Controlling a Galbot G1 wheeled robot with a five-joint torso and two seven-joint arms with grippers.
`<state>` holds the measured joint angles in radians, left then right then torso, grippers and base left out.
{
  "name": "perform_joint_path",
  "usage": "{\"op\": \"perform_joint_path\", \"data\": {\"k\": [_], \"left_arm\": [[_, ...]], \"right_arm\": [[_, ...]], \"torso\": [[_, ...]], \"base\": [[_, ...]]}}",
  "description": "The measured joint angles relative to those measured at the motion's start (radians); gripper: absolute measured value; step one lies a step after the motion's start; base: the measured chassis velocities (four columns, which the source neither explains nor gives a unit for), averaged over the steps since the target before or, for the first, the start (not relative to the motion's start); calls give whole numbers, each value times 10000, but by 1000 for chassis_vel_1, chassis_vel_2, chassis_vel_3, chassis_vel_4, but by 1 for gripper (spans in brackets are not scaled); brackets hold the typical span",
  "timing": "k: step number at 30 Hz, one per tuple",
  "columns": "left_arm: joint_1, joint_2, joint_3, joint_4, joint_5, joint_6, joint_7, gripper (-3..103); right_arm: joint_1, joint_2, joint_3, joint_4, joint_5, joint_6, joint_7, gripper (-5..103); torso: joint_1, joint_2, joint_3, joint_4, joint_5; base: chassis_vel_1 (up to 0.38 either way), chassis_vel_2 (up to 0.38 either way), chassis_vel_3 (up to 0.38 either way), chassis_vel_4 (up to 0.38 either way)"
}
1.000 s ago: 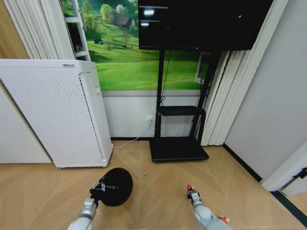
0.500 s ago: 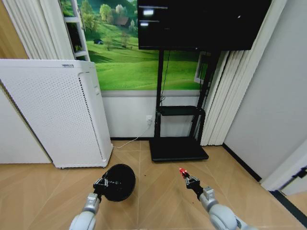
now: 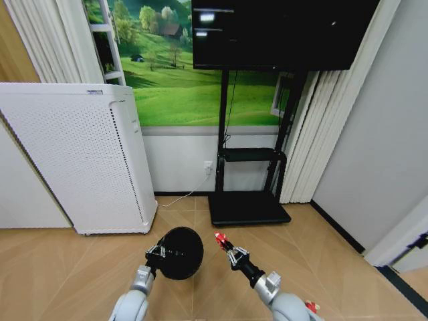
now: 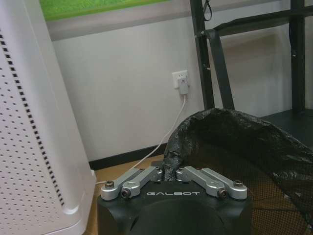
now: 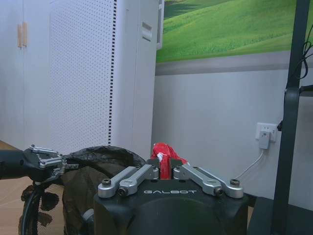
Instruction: Pick up the trash bin and place the garbage on the floor into it.
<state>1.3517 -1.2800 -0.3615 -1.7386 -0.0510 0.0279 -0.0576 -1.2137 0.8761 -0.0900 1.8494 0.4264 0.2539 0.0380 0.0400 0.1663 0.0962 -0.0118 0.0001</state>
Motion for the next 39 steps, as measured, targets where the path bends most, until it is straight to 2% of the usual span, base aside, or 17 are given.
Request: {"op": "perform_joint_path", "data": {"k": [11,18,21,22,24,25,28,30,31,32,34,37,38,39], "left_arm": [[-949,-844,971,959,429,6,-75,7],[-1167,-1081,1273,1098,500,31,-83,7],[-1161,-1057,1280,1098,505,36,-84,7],[-1161,-1057,1280,1098,505,36,-84,7],[-1130,-999,1271,1099,510,35,-77,7],[-1130,-999,1271,1099,510,35,-77,7],[-1106,-981,1256,1098,517,23,-66,7],[-1095,-981,1256,1096,518,22,-57,7],[-1091,-982,1255,1090,520,19,-55,7],[-1085,-982,1253,1084,523,17,-52,7],[-1072,-982,1243,1071,526,10,-52,7],[-970,-950,1115,971,526,-9,-48,7],[-970,-950,1115,971,526,-9,-48,7],[-914,-915,1021,910,517,-14,-47,7]], "right_arm": [[1275,1025,-1441,-1481,-427,318,-11,9],[1604,1240,-1774,-2057,-621,424,-43,6],[1647,1192,-1742,-2190,-595,356,-187,20],[1647,1192,-1742,-2190,-595,356,-187,20],[1645,1171,-1664,-2249,-592,338,-259,31],[1645,1171,-1664,-2249,-592,338,-259,31],[1602,1173,-1568,-2256,-586,315,-280,47],[1579,1173,-1539,-2256,-586,311,-281,47],[1563,1172,-1517,-2256,-588,311,-280,58],[1546,1169,-1491,-2250,-589,309,-280,63],[1521,1167,-1453,-2244,-589,306,-275,63],[1430,1191,-1242,-2226,-553,253,-76,80],[1430,1191,-1242,-2226,-553,253,-76,80],[1379,1195,-1102,-2192,-502,196,53,85]], "torso": [[0,0,1,1,-1],[0,0,1,1,-1],[0,0,1,1,0],[0,0,1,1,0],[0,-1,1,2,-1],[0,-1,1,2,-1],[0,0,0,2,-1],[0,0,1,2,-1],[0,0,1,2,-1],[0,0,0,2,-1],[0,0,0,2,-2],[0,0,0,1,-2],[0,0,0,1,-2],[0,0,0,0,-2]], "base": [[0,0,0,0],[0,0,0,0],[0,0,0,0],[0,0,0,0],[0,0,0,0],[0,0,0,0],[0,0,0,0],[0,0,0,0],[0,0,0,0],[0,0,0,0],[0,0,0,0],[0,0,0,0],[0,0,0,0],[0,0,0,0]]}}
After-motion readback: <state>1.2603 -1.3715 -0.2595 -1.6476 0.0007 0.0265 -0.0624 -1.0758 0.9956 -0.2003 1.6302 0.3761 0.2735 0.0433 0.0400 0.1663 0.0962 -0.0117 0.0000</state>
